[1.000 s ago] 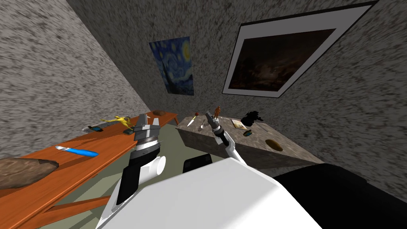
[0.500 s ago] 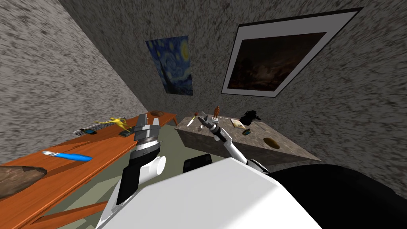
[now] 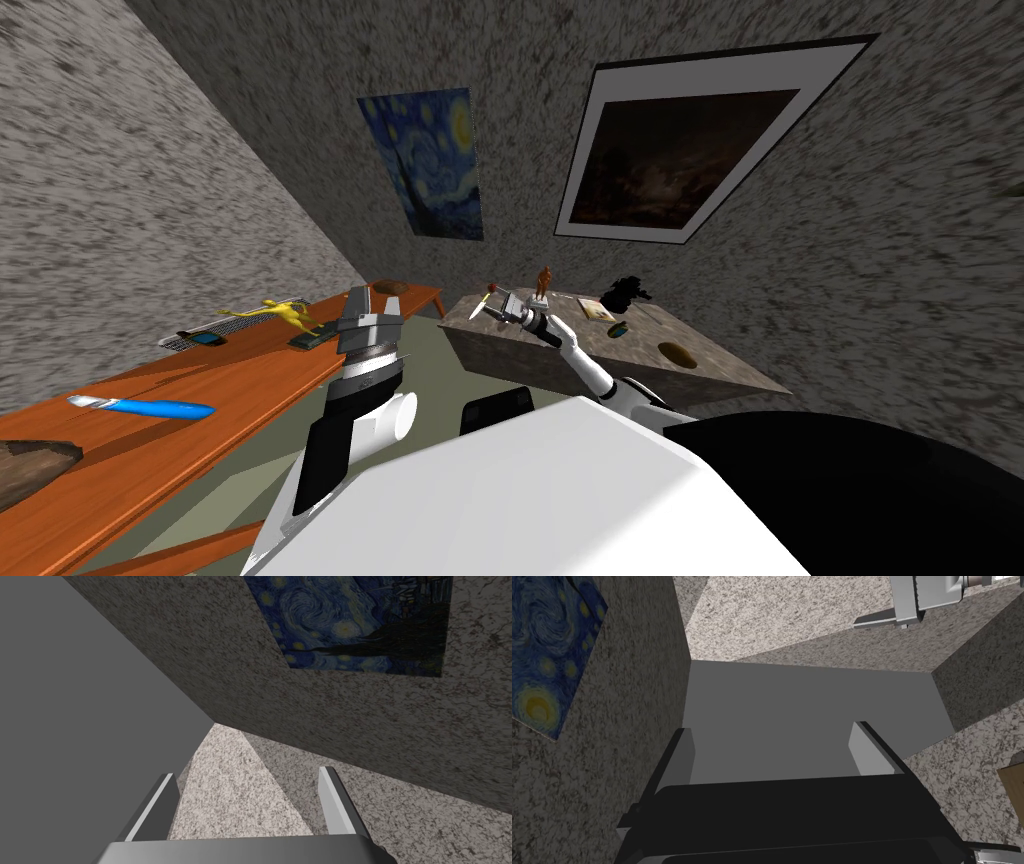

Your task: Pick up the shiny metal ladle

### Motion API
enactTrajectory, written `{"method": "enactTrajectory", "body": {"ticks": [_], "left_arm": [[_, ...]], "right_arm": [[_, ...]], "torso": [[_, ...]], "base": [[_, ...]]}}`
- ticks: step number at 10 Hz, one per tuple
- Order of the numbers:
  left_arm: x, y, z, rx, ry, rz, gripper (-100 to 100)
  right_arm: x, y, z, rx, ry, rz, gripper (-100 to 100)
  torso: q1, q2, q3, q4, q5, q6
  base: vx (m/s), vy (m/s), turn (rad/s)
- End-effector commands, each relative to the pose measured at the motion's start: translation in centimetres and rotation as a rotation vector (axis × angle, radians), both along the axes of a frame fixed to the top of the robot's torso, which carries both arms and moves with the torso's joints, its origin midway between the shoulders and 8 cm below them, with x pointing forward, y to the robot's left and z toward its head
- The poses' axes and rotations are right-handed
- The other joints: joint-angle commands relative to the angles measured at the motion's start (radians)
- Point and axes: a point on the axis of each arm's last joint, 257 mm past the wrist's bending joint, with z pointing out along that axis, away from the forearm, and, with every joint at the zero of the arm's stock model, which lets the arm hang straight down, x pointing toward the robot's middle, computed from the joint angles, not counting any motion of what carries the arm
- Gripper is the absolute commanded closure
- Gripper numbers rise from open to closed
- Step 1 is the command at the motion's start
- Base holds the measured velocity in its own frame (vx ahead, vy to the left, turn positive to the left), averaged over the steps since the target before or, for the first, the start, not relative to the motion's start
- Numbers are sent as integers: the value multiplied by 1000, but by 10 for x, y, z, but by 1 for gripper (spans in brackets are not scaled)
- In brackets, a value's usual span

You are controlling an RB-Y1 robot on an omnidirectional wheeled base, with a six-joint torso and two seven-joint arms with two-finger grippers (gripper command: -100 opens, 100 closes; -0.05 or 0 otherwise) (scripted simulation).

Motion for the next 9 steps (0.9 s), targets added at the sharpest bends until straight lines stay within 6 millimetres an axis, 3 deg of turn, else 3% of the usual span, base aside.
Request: {"method": "enactTrajectory", "body": {"ticks": [1,2,3,4,5,6,7,8,9], "left_arm": [[0,0,0,0,0,0,0],[0,0,0,0,0,0,0],[0,0,0,0,0,0,0],[0,0,0,0,0,0,0],[0,0,0,0,0,0,0],[0,0,0,0,0,0,0],[0,0,0,0,0,0,0],[0,0,0,0,0,0,0],[0,0,0,0,0,0,0]], "right_arm": [[1,11,-5,-68,-53,3,-100],[3,19,-26,-159,-87,8,-100],[6,23,-23,-182,-118,8,-100],[10,28,-46,-277,-153,12,-100],[11,32,-42,-297,-185,12,-100],[17,33,-67,-392,-219,16,-100],[19,37,-63,-413,-255,16,-100],[23,35,-88,-505,-287,23,-100],[27,39,-84,-530,-325,20,-100]], "torso": [[0,0,0,0,0,0],[0,0,0,0,0,0],[0,0,0,0,0,0],[0,0,0,0,0,0],[0,0,0,0,0,0],[0,0,0,0,0,0],[0,0,0,0,0,0],[0,0,0,0,0,0],[0,0,0,0,0,0]], "base": [[10,24,-36],[13,24,-71],[11,21,-32],[10,31,-60],[9,27,-37],[17,31,-63],[15,27,-33],[15,29,-47],[12,28,-35]]}}
